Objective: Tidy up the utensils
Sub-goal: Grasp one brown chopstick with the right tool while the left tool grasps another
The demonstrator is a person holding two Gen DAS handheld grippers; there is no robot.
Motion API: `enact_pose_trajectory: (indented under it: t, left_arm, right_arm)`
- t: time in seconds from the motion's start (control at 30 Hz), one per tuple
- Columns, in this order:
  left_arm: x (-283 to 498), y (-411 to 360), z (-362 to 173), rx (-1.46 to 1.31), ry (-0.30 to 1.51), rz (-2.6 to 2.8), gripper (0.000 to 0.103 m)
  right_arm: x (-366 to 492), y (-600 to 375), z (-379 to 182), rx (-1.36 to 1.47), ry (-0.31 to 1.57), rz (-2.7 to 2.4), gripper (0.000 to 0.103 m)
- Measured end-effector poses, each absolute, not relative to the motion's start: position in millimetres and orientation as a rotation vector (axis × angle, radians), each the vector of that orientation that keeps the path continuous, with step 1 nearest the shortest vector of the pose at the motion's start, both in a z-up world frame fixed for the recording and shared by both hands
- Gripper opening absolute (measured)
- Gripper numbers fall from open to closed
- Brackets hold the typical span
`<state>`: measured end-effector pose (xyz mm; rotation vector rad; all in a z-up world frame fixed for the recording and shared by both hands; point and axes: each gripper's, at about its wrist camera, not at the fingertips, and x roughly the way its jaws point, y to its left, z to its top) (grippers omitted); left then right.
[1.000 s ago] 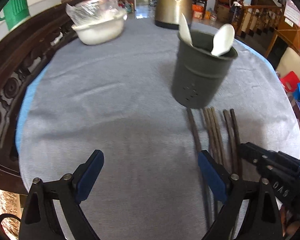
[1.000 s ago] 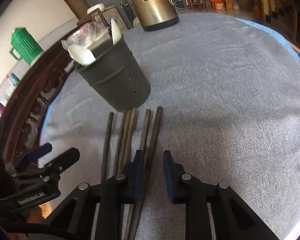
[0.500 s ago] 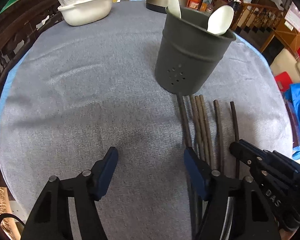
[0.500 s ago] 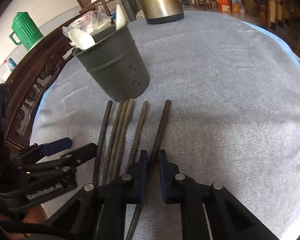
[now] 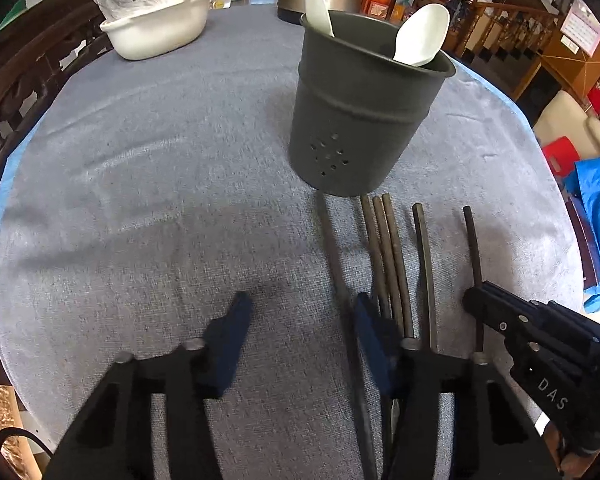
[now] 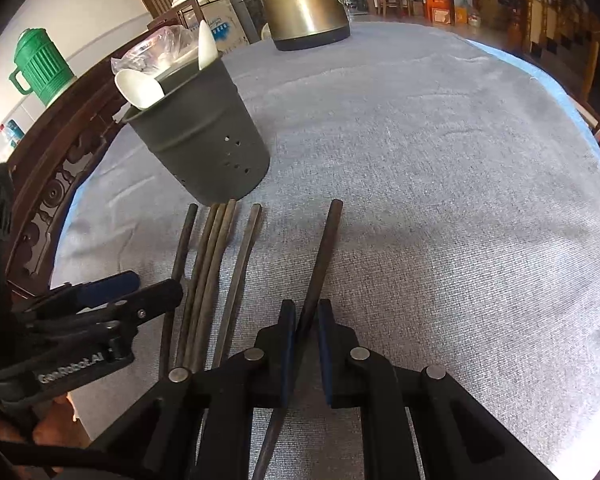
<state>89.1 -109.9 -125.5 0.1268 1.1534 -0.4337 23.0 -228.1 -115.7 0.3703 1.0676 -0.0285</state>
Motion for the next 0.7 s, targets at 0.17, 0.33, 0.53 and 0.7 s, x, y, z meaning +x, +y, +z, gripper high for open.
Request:
enact_pose_trajectory:
  t: [0.17,0.33,0.53,0.7]
  left_arm:
    - [89,-101,-124,0.134,1.148,-0.457,0.012]
    - [87,-83,-121,0.158,1.145,-0.514,0.010]
    - [90,-64,-121,0.156,1.195,-0.585,0.010]
    - [101,-54,-115,0.106,1.220,-0.557,0.027]
  right_arm:
    - [31,-233,-118,0.407,1.079,-0.019,0.013]
    - [32,-225,-117,0.355,1.082,-0.003,0.012]
    - [29,-226,-116,0.359,1.135,0.052,0.012]
    - [43,-235,-117,0.425,1.187,0.023,0.014]
